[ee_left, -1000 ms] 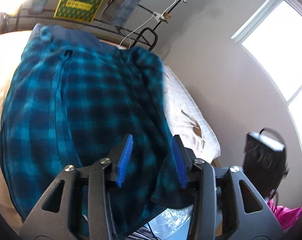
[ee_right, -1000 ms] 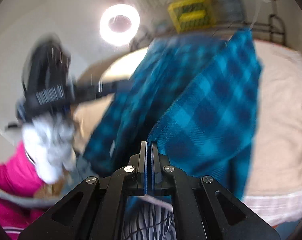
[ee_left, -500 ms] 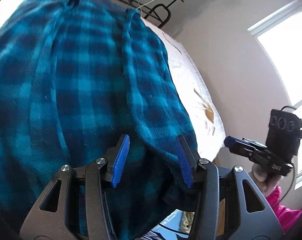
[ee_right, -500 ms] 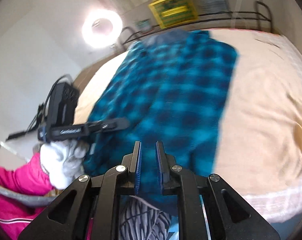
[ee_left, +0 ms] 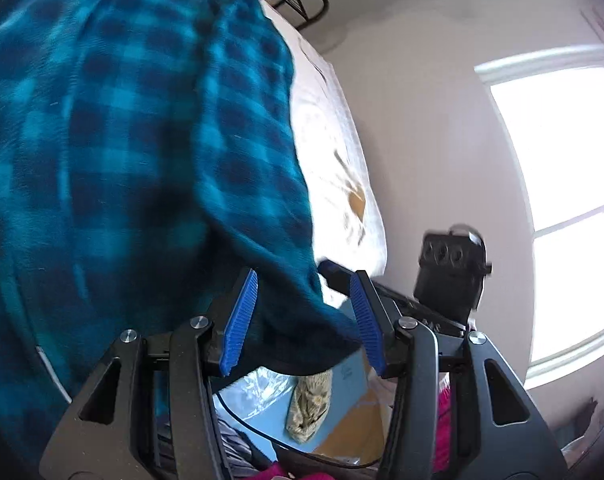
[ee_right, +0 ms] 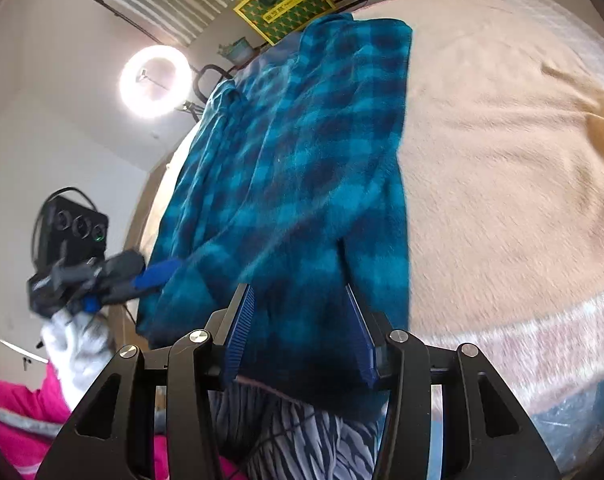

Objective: Fold large clothes

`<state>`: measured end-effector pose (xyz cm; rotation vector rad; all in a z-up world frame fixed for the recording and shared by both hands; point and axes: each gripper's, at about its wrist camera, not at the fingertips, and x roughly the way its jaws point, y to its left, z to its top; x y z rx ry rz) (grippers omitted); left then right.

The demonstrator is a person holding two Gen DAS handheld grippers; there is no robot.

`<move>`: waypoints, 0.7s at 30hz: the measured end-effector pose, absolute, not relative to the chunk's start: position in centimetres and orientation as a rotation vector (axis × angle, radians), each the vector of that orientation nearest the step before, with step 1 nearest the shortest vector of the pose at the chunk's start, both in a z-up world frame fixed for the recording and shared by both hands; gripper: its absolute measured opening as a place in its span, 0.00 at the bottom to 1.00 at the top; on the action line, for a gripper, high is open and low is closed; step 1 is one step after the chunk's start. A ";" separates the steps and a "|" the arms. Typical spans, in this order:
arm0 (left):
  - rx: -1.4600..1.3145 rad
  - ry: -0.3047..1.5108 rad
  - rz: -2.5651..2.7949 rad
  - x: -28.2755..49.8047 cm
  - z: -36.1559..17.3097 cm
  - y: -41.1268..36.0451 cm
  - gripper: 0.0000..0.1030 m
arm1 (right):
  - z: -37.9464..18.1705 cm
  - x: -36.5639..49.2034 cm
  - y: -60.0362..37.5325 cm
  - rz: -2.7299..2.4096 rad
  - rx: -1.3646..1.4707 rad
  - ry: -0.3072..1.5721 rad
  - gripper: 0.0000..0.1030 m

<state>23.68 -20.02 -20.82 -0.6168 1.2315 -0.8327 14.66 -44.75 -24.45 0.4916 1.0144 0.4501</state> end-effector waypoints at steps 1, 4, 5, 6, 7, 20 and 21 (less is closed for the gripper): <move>-0.581 1.237 -0.826 23.7 -20.6 -20.6 0.49 | -24.3 14.9 -44.3 0.455 0.478 1.016 0.42; -0.490 1.258 -0.790 23.9 -21.0 -21.8 0.49 | -23.7 15.4 -43.2 0.493 0.452 1.009 0.40; -0.468 1.259 -0.783 23.9 -21.4 -21.7 0.35 | -23.5 15.4 -43.3 0.493 0.458 1.003 0.40; -0.444 1.258 -0.763 23.9 -21.7 -21.4 0.20 | -23.3 15.3 -43.6 0.491 0.469 0.996 0.40; -0.416 1.254 -0.732 23.8 -22.0 -20.9 0.18 | -23.2 15.2 -44.3 0.480 0.486 0.986 0.40; -0.619 1.246 -0.736 22.7 -21.7 -15.5 0.56 | -27.7 18.5 -47.3 0.404 0.610 0.998 0.42; -0.608 1.242 -0.735 22.9 -21.5 -15.7 0.56 | -27.6 18.7 -47.1 0.416 0.617 0.990 0.38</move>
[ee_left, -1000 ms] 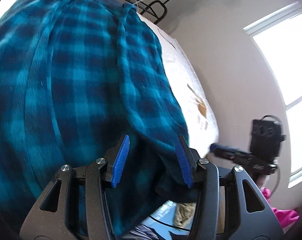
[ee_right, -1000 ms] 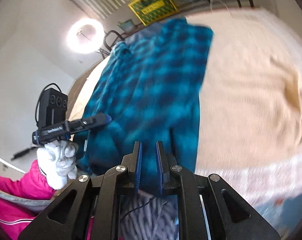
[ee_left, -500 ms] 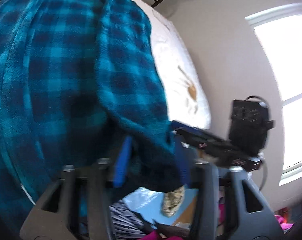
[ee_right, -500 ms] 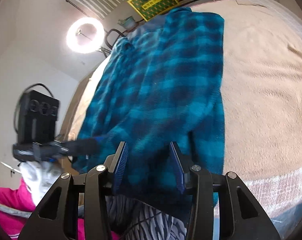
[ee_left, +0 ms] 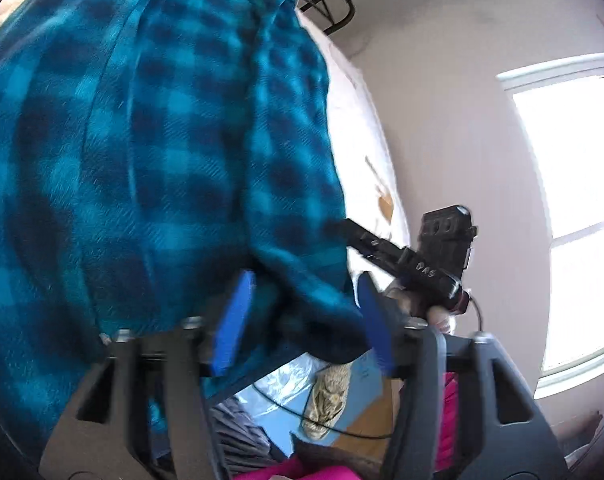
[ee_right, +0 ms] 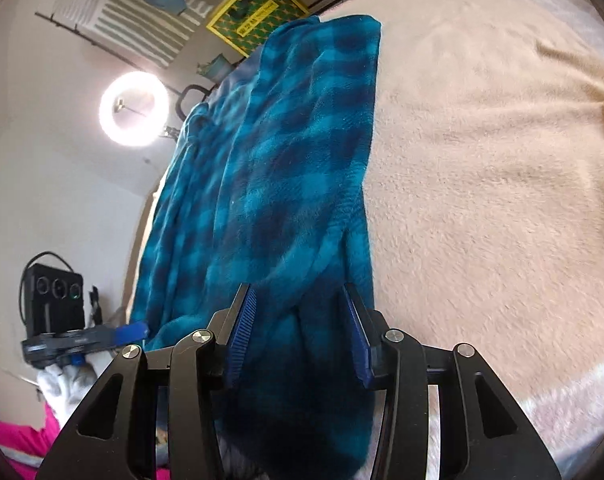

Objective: Fold large clothes

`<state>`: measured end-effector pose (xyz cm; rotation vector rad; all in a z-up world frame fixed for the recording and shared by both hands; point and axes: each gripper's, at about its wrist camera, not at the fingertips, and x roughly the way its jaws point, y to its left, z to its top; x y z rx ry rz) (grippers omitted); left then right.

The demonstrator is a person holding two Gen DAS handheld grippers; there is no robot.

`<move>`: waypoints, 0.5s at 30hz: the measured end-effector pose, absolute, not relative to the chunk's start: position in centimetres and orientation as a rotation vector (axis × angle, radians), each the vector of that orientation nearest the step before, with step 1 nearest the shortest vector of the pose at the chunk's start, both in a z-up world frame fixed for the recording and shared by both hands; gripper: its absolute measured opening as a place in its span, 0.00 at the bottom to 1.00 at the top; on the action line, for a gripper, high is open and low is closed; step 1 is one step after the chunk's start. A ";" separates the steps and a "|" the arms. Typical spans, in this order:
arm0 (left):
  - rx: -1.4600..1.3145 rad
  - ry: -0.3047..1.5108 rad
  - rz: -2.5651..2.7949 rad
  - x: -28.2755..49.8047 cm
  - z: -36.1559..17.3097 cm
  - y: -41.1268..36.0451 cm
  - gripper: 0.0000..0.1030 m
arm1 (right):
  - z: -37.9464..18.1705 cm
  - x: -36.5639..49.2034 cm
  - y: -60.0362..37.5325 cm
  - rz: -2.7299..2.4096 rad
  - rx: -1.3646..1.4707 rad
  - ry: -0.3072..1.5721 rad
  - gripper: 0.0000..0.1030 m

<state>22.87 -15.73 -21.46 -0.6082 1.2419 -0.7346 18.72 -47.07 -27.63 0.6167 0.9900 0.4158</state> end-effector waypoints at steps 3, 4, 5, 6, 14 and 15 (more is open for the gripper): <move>-0.609 1.285 -0.748 23.8 -22.4 -17.2 0.55 | -27.0 19.0 -46.5 0.443 0.610 0.985 0.07; -0.609 1.315 -0.743 24.1 -23.2 -17.8 0.49 | -26.5 18.9 -46.3 0.437 0.594 0.984 0.07; -0.607 1.336 -0.744 24.2 -23.8 -18.2 0.23 | -25.7 18.8 -46.2 0.438 0.577 0.979 0.07; -0.613 1.355 -0.755 24.2 -24.4 -18.6 0.05 | -25.0 18.8 -46.2 0.436 0.566 0.977 0.06; -0.541 1.272 -0.807 21.8 -23.0 -19.9 0.02 | -18.6 19.1 -46.2 0.320 0.366 1.024 0.11; -0.512 1.278 -0.788 21.7 -23.4 -20.1 0.02 | -19.0 19.3 -46.3 0.328 0.367 1.030 0.11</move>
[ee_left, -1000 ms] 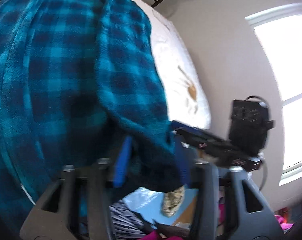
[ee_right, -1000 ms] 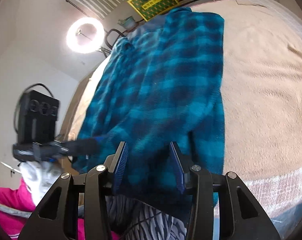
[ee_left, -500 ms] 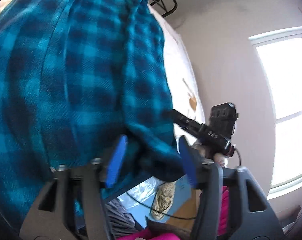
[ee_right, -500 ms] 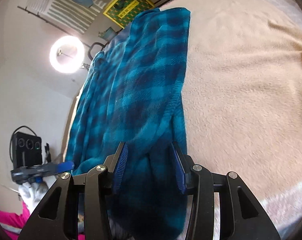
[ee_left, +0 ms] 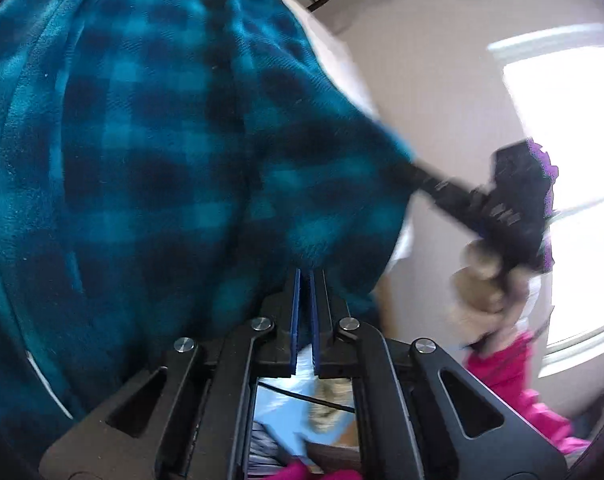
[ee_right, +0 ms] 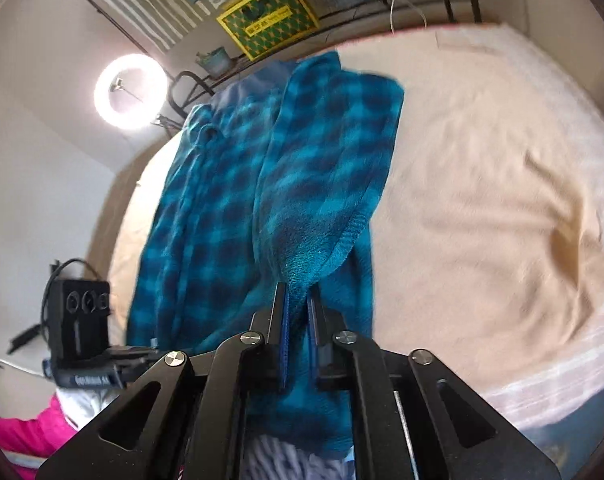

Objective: Fold large clothes

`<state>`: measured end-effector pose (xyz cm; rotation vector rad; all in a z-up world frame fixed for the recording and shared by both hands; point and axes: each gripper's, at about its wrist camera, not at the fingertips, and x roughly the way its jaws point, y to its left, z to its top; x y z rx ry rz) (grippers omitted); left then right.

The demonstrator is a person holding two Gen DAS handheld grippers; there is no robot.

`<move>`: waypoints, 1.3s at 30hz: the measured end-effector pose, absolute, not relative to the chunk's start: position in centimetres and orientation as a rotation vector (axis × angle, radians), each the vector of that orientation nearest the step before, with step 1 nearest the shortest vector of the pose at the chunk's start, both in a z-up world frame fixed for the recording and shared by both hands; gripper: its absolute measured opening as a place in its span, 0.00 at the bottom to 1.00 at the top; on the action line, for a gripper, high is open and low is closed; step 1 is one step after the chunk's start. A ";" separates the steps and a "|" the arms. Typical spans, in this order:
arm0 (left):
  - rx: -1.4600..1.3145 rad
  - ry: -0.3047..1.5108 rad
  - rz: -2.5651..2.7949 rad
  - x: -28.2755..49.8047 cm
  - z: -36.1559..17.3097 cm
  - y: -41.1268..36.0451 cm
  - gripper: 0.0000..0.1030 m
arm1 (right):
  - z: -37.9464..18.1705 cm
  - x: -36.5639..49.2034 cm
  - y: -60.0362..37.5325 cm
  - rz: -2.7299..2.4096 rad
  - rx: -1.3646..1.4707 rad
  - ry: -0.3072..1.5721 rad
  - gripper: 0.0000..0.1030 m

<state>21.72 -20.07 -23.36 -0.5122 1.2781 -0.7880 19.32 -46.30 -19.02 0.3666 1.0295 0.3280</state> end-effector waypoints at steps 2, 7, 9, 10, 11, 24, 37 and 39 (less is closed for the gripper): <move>-0.477 1.283 -0.743 21.6 -24.2 -19.9 0.01 | -20.9 19.3 -46.7 0.329 0.403 1.048 0.21; -0.571 1.286 -0.769 20.6 -24.5 -18.3 0.02 | -24.7 16.0 -48.2 0.430 0.573 1.040 0.33; -0.643 1.295 -0.793 20.3 -24.1 -18.0 0.19 | -25.5 14.0 -48.7 0.484 0.654 0.993 0.38; -0.678 1.297 -0.808 20.2 -24.0 -18.1 0.32 | -25.8 13.0 -48.8 0.489 0.676 0.972 0.38; -0.701 1.292 -0.815 20.0 -23.8 -18.1 0.55 | -26.1 12.4 -48.8 0.485 0.680 0.964 0.38; -0.728 1.222 -0.784 20.6 -22.6 -19.0 0.00 | -19.6 11.9 -47.3 0.526 0.535 0.866 0.27; -0.695 1.246 -0.759 19.8 -23.1 -19.5 0.00 | -26.4 13.5 -43.7 0.566 0.565 1.036 0.06; -0.674 1.229 -0.787 19.1 -21.8 -20.3 0.00 | -24.3 12.8 -44.6 0.596 0.574 1.010 0.06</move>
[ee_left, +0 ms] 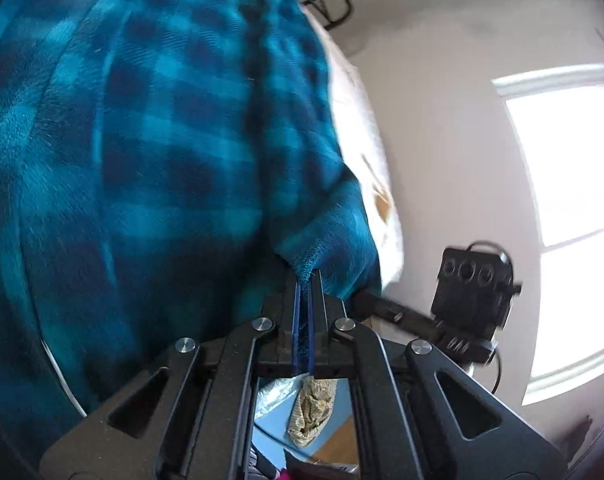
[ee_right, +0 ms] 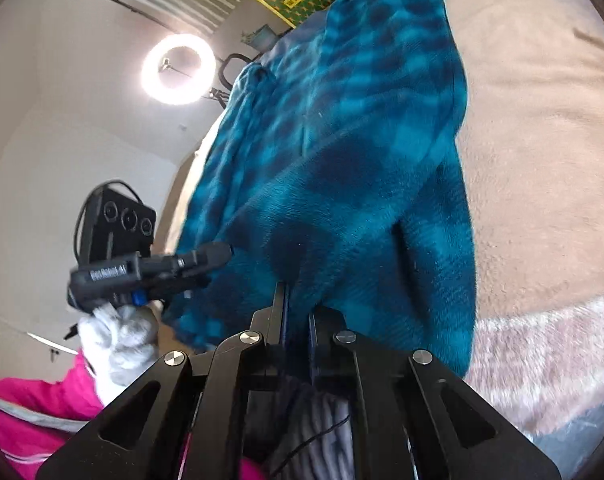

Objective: Fold large clothes

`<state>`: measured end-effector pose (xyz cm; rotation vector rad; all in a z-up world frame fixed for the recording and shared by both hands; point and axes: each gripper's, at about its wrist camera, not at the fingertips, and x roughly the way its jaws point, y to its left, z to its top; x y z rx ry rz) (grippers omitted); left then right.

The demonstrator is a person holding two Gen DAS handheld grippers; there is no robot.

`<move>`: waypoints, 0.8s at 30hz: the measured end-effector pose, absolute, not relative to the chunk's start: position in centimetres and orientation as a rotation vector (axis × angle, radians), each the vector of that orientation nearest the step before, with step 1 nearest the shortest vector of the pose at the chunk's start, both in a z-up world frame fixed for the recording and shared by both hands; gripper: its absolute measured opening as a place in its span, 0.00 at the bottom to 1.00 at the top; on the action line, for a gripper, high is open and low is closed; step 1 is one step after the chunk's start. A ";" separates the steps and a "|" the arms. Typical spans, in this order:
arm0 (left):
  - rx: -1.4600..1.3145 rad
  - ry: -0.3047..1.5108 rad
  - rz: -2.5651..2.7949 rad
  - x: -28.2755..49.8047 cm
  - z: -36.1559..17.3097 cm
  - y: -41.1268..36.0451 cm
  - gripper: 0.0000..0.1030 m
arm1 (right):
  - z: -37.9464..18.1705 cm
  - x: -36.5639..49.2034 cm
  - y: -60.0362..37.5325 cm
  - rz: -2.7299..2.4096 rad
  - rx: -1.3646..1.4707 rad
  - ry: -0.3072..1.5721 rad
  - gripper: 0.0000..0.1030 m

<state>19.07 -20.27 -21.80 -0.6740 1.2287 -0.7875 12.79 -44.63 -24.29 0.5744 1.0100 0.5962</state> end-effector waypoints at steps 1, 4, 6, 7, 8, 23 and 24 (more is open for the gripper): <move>-0.650 1.216 -0.802 18.3 -21.0 -20.9 0.00 | -23.0 12.3 -45.3 0.604 0.575 0.994 0.06; -0.577 1.211 -0.833 16.6 -20.3 -23.7 0.00 | -21.4 11.3 -46.9 0.563 0.532 0.989 0.06; -0.485 1.223 -0.817 16.1 -21.0 -25.4 0.00 | -22.7 11.4 -47.1 0.511 0.510 1.034 0.06; -0.453 1.234 -0.800 16.3 -21.5 -26.0 0.00 | -24.3 11.7 -47.0 0.472 0.502 1.086 0.06; -0.411 1.247 -0.783 16.1 -22.1 -26.7 0.00 | -25.4 11.7 -46.9 0.450 0.496 1.116 0.06; -0.479 1.223 -0.789 18.7 -21.1 -23.8 0.00 | -25.7 10.2 -45.2 0.599 0.390 1.091 0.20; -0.476 1.217 -0.786 18.8 -21.5 -23.6 0.00 | -25.4 10.1 -45.2 0.606 0.387 1.102 0.07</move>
